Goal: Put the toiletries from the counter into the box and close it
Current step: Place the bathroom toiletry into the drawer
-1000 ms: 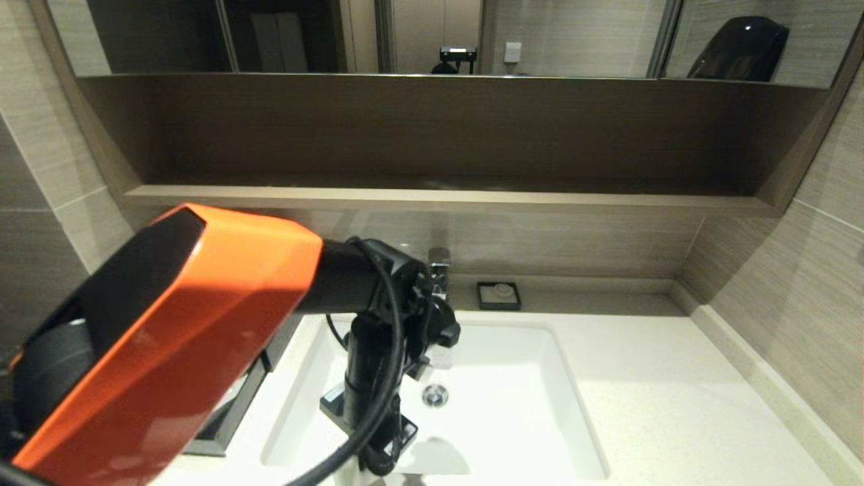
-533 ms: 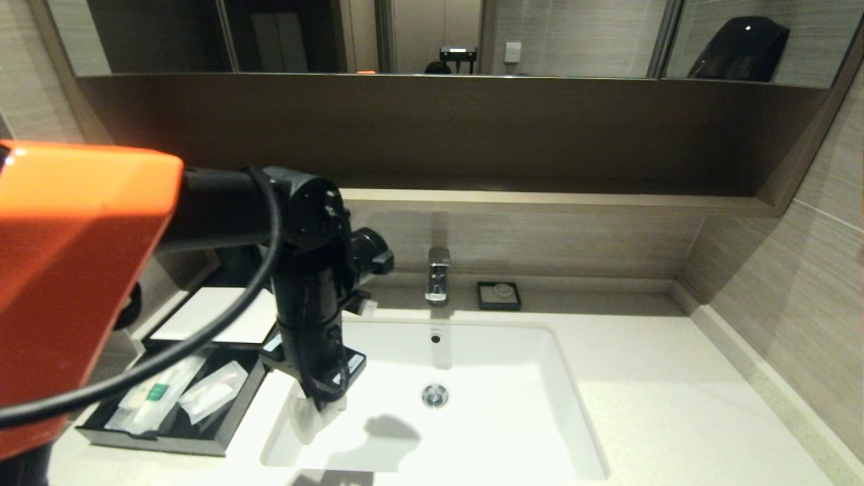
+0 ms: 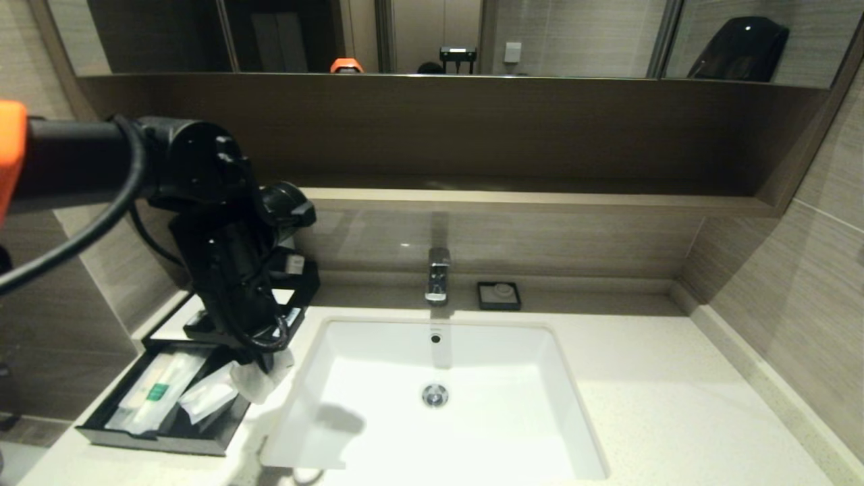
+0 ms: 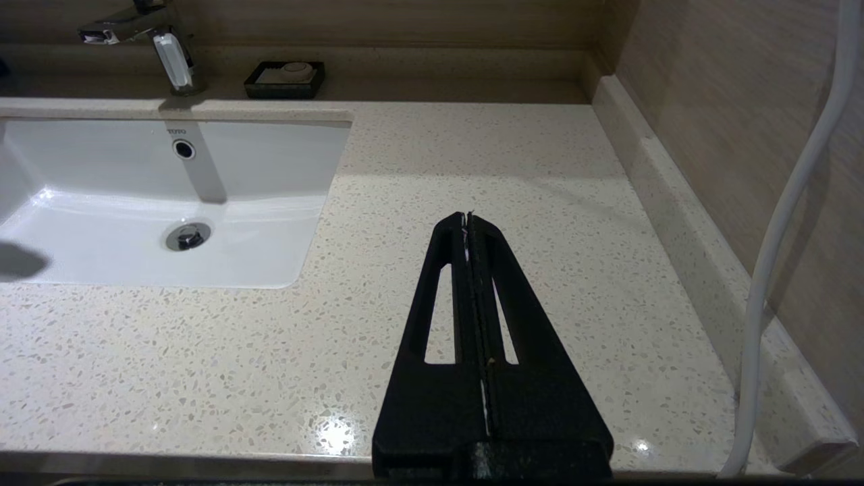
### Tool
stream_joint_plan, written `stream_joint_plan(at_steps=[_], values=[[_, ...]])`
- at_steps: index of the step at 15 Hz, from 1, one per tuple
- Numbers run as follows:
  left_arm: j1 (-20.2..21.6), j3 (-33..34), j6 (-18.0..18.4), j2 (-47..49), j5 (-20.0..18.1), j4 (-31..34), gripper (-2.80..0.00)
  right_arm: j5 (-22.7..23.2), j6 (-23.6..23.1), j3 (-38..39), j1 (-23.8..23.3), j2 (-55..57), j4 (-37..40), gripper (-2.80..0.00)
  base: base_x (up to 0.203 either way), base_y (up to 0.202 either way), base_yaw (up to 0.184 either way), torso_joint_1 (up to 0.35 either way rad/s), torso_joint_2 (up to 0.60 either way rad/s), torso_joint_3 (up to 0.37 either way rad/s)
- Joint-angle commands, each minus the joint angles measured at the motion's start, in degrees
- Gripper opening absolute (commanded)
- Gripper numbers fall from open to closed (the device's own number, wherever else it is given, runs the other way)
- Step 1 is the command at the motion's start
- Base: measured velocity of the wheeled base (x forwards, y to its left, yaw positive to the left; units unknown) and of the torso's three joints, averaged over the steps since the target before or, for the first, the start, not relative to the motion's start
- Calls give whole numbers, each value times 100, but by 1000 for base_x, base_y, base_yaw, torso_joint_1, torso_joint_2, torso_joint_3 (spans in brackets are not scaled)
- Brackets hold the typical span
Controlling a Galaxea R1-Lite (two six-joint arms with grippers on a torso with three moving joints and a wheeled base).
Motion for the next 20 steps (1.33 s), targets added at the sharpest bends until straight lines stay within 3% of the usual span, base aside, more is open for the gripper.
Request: stream_joint_plan(at_steps=[1,9,14,20], values=[[363,212,-3,-256,8,-126,-280,-2,3,5,0,0,-1,-280,0,0,0,0,0,0],[981,1490,-3,-1054,9,-1376,-280,-2,1,3,0,0,-1,-280,0,0,0,0,0,0],[1435,2067,-3,-1421,-3,-1815,-280,-2,-4,-4,0,0,-1,-280,0,0,0,0,0,0],[1869,2920,-3,-1420,-8,-2899,-280,-2,0,-1,0,-9,-1,-280,0,0,0,0,0,0]])
